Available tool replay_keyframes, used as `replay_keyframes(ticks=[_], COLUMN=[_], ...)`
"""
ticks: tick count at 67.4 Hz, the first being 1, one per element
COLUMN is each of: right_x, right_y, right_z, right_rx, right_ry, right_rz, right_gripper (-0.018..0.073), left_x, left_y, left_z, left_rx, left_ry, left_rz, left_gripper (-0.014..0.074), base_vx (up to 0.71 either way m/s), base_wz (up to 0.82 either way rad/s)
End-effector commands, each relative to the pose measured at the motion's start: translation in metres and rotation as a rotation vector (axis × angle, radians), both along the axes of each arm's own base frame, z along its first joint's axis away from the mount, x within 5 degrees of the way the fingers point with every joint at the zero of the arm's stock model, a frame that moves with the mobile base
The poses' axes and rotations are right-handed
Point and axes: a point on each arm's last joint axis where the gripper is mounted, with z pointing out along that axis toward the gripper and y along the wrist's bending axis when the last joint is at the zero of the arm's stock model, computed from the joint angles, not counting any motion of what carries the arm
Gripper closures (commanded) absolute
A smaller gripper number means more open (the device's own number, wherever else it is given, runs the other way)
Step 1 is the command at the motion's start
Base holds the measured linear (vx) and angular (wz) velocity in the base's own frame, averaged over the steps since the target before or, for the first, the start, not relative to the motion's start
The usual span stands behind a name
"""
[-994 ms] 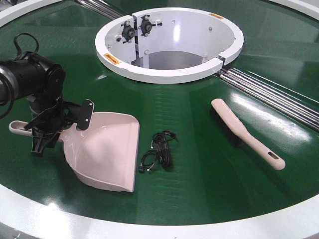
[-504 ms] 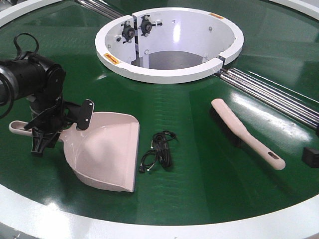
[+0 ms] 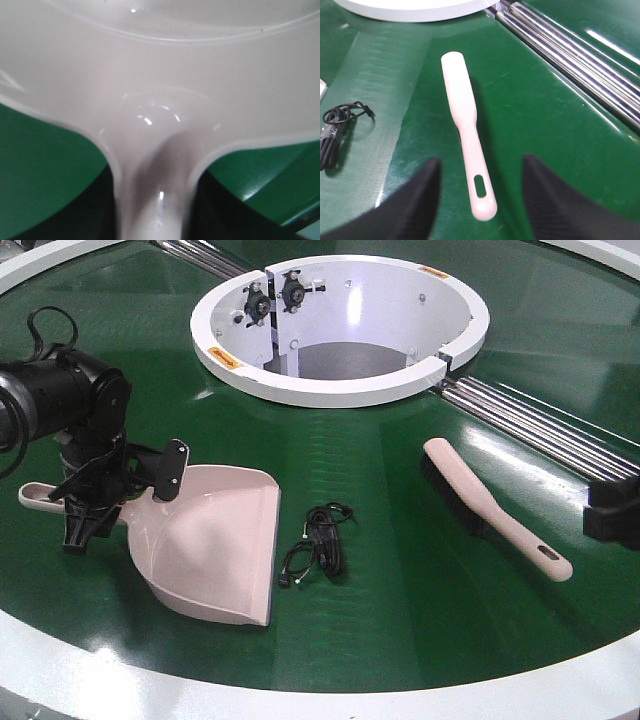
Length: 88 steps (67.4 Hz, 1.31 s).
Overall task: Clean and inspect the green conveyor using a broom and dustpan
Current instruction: 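Reach the right gripper to the pink brush handle and grasp it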
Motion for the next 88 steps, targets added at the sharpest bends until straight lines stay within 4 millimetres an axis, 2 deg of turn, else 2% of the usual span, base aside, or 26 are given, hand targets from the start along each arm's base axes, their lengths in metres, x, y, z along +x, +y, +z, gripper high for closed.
replay_keyframes(ticks=[1,11,21,30,46,57,75,88], right_x=[0.018,0.050,0.086,0.116,0.156,0.174,0.191,0.198], right_y=[0.001,0.003,0.008,0.011,0.020,0.034,0.033,0.034], right_z=[0.022,0.032,0.031,0.018,-0.007,-0.028,-0.067,-0.086], right_rx=[-0.035,-0.041,-0.028,-0.044,-0.059,-0.101,-0.120,-0.124], right_ry=[-0.045,0.041,0.202,0.370,0.530,0.620,0.743,0.780], right_rz=[0.025,0.035,0.055,0.101,0.148,0.178,0.165,0.165], right_gripper=[0.0043,0.0015,0.0015,0.0015,0.0015,0.0015,0.0015,0.0015], left_x=[-0.001,-0.001,-0.001,-0.001,-0.001,-0.001,-0.001,-0.001], left_y=[-0.003,-0.003,-0.003,-0.003,-0.003,-0.003,-0.003,-0.003], left_z=[0.027,0.027,0.027,0.027,0.027,0.027,0.027,0.027], left_rx=[-0.018,-0.018,-0.018,-0.018,-0.018,-0.018,-0.018,-0.018], left_ry=[-0.076,-0.076,-0.076,-0.076,-0.076,-0.076,-0.076,-0.076], left_rz=[-0.003,-0.003,-0.003,-0.003,-0.003,-0.003,-0.003,-0.003], left_gripper=[0.0603,0.0603,0.0603,0.0603,0.0603,0.0603,0.0603,0.0603], base_vx=[0.00,0.00,0.00,0.00,0.00,0.00,0.00,0.00], base_wz=[0.00,0.00,0.00,0.00,0.00,0.00,0.00,0.00])
